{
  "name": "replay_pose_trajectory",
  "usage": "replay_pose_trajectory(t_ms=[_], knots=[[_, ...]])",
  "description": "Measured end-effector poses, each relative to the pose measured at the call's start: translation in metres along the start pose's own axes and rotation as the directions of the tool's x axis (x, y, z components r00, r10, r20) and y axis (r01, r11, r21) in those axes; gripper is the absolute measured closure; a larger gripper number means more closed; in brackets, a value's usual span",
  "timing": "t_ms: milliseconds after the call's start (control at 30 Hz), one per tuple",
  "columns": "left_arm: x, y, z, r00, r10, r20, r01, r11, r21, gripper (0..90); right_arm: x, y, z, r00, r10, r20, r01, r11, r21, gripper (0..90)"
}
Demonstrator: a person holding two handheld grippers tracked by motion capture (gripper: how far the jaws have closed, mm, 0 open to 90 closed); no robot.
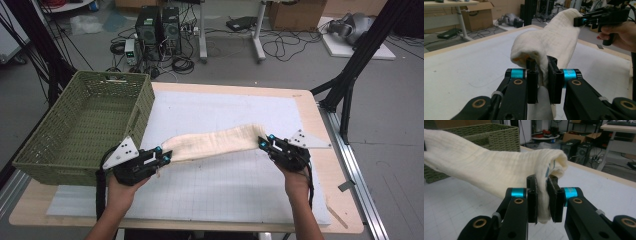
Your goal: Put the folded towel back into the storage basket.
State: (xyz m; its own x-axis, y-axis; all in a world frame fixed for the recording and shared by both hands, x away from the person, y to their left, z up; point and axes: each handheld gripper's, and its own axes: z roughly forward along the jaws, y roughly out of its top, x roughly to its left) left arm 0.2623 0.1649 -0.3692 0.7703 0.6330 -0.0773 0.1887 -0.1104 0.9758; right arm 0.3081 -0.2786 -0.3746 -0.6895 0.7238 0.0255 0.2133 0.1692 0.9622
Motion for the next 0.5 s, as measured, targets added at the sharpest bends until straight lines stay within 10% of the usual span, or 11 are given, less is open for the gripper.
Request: replay_pose_trajectory(t_ms=[500], knots=[[0.013,0.016,-0.027,0.9986,-0.004,-0.053,-0.001,0.9951,-0.098,80.3,0.000,0.049,0.037,0.9985,-0.047,-0.029,0.046,0.998,-0.036,79.9]])
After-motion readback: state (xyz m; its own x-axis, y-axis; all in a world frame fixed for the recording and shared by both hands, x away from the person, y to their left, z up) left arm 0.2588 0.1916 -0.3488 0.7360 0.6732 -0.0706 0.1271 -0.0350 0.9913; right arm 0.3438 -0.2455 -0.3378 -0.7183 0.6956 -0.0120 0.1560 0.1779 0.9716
